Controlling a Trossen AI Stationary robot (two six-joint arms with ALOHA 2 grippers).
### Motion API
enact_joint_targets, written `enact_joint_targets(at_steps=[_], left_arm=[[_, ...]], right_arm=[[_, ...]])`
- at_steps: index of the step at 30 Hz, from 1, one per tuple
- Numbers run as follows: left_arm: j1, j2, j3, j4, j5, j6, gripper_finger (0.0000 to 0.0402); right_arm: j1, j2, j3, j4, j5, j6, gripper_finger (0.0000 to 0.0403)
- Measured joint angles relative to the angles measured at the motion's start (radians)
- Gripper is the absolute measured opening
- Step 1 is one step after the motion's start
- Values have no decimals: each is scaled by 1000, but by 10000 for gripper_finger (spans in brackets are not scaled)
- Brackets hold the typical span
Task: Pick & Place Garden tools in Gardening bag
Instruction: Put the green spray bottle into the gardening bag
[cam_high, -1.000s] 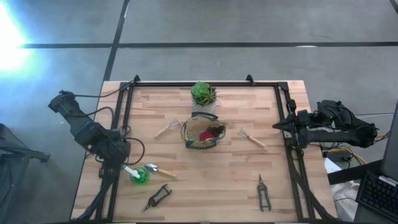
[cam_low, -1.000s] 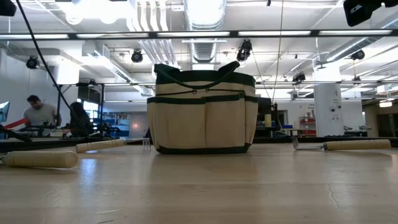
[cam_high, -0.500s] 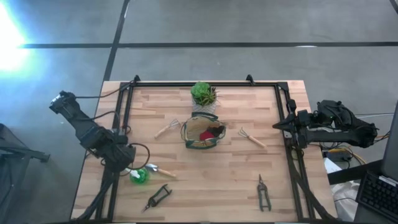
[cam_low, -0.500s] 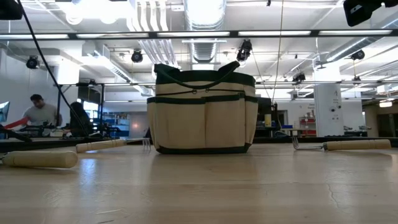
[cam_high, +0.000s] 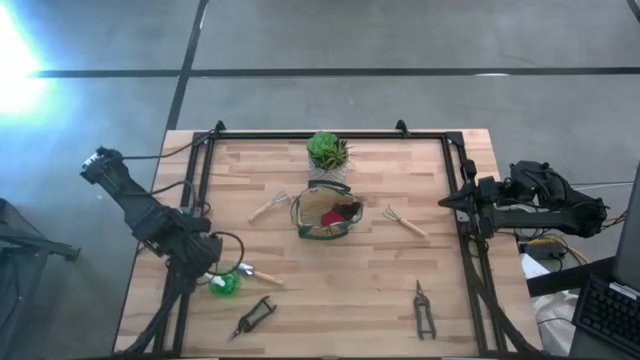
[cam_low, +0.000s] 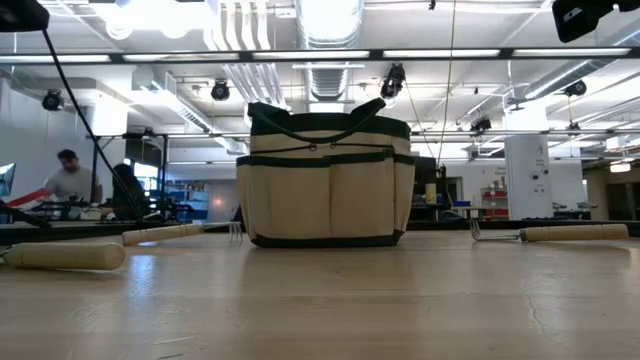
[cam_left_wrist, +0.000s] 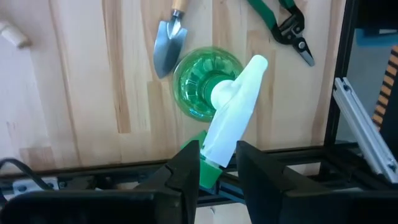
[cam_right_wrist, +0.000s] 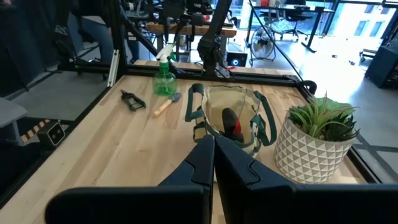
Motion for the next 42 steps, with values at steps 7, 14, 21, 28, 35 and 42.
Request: enact_joint_targets(at_steps=[7, 14, 21, 28, 35, 42], left_arm=[[0, 15, 0, 17, 5, 80, 106], [0, 26, 0, 18, 15, 107, 106], [0, 32, 0, 17, 15, 110, 106], [0, 32, -15, 21, 17, 110, 106], [0, 32, -83, 45, 93, 108, 106], [0, 32, -138, 58, 93, 105, 106]], right_arm=[[0, 0, 0, 0, 0, 0, 8], [0, 0, 0, 0, 0, 0, 8], [0, 0, 0, 0, 0, 0, 8], [0, 0, 0, 0, 0, 0, 8], [0, 0, 0, 0, 0, 0, 8], [0, 0, 0, 0, 0, 0, 8]])
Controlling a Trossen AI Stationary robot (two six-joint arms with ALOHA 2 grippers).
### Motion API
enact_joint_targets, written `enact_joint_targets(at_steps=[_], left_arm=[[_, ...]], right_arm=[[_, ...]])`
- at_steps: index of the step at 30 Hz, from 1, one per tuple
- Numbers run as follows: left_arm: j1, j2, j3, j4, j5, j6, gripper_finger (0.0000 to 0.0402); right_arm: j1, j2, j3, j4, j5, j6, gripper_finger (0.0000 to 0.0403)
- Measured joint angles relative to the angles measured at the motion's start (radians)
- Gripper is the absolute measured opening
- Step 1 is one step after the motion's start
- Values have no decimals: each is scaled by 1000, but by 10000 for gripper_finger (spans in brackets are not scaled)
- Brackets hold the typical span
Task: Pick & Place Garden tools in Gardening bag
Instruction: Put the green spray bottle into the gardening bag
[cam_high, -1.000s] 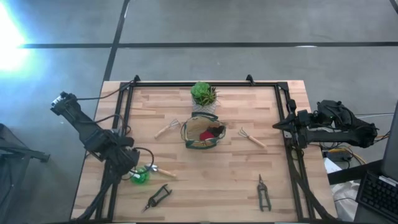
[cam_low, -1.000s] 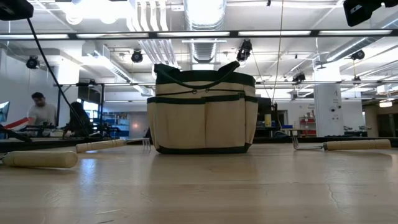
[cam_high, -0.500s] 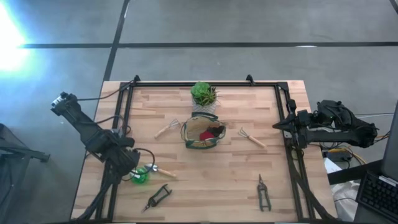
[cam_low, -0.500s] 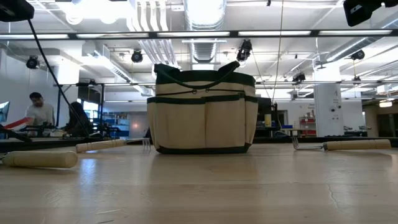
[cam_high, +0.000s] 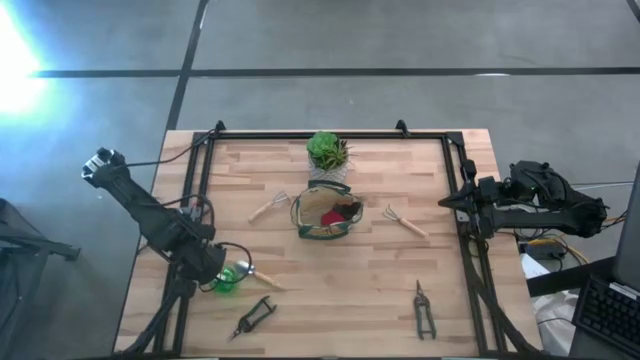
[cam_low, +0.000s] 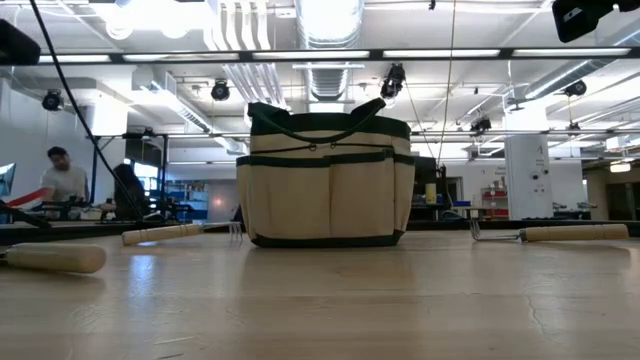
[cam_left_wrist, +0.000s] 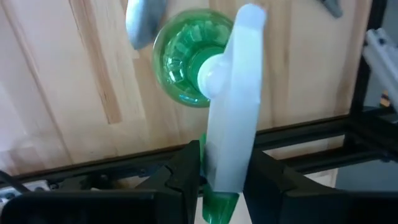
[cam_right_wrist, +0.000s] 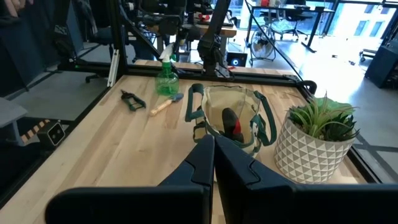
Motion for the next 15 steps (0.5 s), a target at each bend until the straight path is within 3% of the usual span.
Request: enact_joint_targets(at_steps=[7, 15], left_arm=[[0, 0, -23, 8, -39, 4, 103], [0, 0, -16, 20, -70, 47, 54]], right_arm=[[0, 0, 0, 0, 0, 0, 8], [0, 0, 0, 0, 0, 0, 8]])
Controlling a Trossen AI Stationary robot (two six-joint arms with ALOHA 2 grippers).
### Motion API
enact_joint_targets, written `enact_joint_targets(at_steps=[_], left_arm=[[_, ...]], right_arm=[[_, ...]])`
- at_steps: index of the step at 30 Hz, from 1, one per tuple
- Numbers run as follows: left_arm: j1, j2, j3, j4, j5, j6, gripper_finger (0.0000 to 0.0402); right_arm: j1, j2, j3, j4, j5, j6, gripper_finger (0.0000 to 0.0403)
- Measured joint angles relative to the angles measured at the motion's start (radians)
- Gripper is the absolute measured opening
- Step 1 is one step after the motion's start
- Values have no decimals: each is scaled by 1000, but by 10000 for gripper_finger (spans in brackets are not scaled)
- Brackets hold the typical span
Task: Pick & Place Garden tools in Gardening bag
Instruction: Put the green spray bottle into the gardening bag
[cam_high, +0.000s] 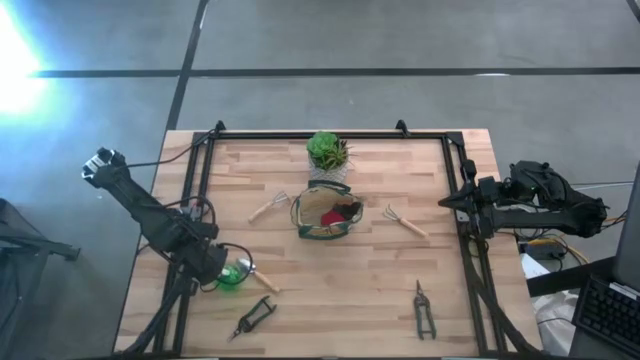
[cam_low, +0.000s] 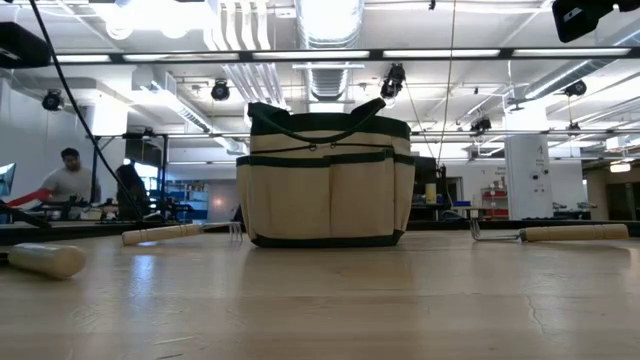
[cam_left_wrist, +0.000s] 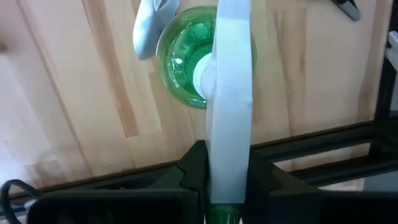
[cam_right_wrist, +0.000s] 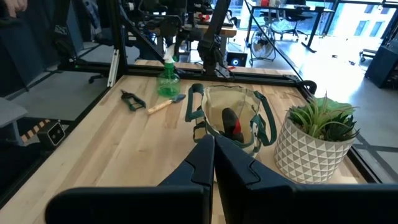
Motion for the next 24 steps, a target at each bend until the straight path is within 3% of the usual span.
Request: enact_joint_targets(at_steps=[8, 15, 24], left_arm=[[0, -1, 21, -1, -8, -68, 54], [0, -2, 158, -34, -12, -128, 54], [9, -3, 387, -163, -209, -211, 54]], right_arm=[[0, 0, 0, 0, 0, 0, 8], [0, 0, 0, 0, 0, 0, 8], [0, 0, 0, 0, 0, 0, 8]])
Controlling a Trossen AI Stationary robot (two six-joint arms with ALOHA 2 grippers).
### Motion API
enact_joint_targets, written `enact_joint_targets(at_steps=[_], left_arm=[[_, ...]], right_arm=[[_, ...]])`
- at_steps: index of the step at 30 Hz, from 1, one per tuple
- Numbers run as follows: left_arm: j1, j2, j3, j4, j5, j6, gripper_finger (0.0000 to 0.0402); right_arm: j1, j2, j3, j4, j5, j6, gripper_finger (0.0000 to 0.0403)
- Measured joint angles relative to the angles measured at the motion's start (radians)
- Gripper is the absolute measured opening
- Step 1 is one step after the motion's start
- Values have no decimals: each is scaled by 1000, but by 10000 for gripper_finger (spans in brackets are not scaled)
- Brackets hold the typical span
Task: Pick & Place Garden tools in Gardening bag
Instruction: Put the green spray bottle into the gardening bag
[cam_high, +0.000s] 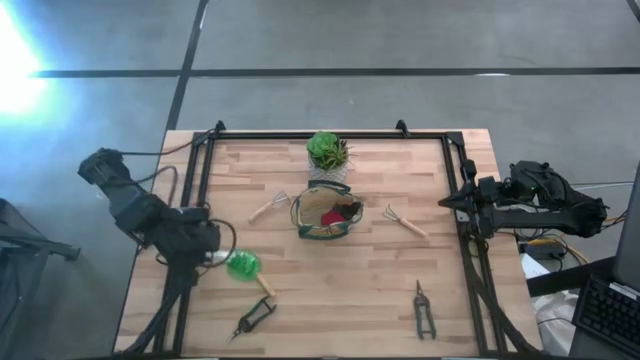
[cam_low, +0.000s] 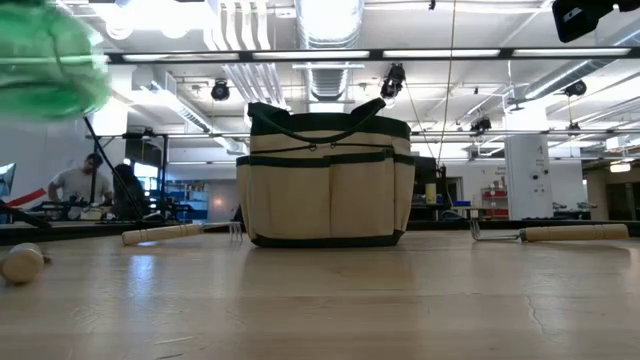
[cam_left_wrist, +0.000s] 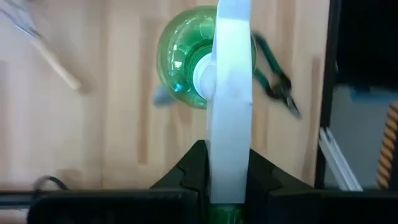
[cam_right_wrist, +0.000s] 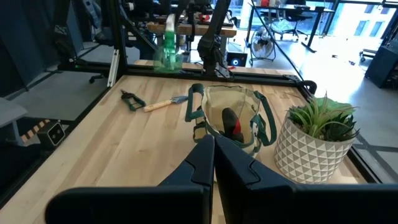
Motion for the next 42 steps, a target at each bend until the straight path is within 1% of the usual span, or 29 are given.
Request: enact_joint_targets(at_steps=[6, 10, 12, 17, 19, 24, 27, 30, 33, 35, 42], left_arm=[[45, 0, 102, -26, -103, 4, 54], [74, 0, 141, -26, -216, 40, 54], [83, 0, 151, -24, -287, 66, 54], [87, 0, 149, -3, -533, 146, 54], [88, 2, 146, 26, -611, 192, 54], [88, 17, 146, 159, -811, 334, 54], [90, 29, 146, 253, -885, 457, 54], [107, 43, 145, 350, -872, 568, 54], [136, 53, 152, 402, -809, 623, 54], [168, 65, 168, 408, -765, 637, 54], [351, 122, 262, 368, -512, 696, 54]], right_arm=[[0, 0, 0, 0, 0, 0, 8], [0, 0, 0, 0, 0, 0, 8], [0, 0, 0, 0, 0, 0, 8], [0, 0, 0, 0, 0, 0, 8], [0, 0, 0, 0, 0, 0, 8], [0, 0, 0, 0, 0, 0, 8], [0, 0, 0, 0, 0, 0, 8], [0, 0, 0, 0, 0, 0, 8], [0, 0, 0, 0, 0, 0, 8], [0, 0, 0, 0, 0, 0, 8], [0, 0, 0, 0, 0, 0, 8]])
